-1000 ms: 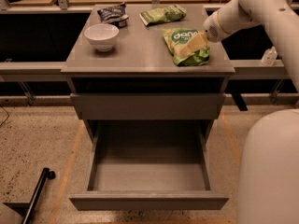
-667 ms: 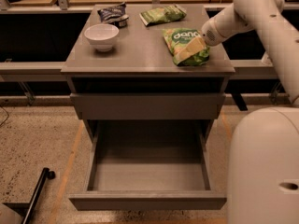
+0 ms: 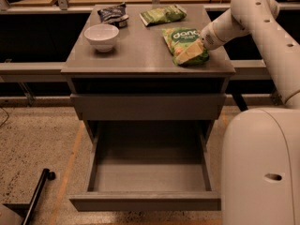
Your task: Place green rice chip bag into middle drawer
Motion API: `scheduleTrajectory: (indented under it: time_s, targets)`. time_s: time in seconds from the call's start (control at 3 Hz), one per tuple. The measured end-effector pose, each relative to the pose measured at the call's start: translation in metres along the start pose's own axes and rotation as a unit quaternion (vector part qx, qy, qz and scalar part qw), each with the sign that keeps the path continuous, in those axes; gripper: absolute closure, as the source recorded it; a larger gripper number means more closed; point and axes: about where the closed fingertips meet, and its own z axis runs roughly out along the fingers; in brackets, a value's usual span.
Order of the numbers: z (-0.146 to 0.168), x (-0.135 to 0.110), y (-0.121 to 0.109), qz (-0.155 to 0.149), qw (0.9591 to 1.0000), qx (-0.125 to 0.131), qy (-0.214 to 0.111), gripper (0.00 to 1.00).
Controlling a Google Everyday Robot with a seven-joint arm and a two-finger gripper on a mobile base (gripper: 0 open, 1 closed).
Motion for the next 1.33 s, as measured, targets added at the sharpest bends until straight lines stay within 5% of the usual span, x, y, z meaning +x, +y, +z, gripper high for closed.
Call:
scheduleTrajectory:
  time_s: [0.67,1.0,1.33]
  targets:
    - [-0.024,-0.024,0.008,-0.043,0.9988,0.015,-0.018,0.85]
    - [-0.036,-0.030,0.017,-0.058,0.9977,0.015,-0.033,1.00]
    - [-0.052,-0.030,0.039,-0.076,0.9964,0.002,-0.038,1.00]
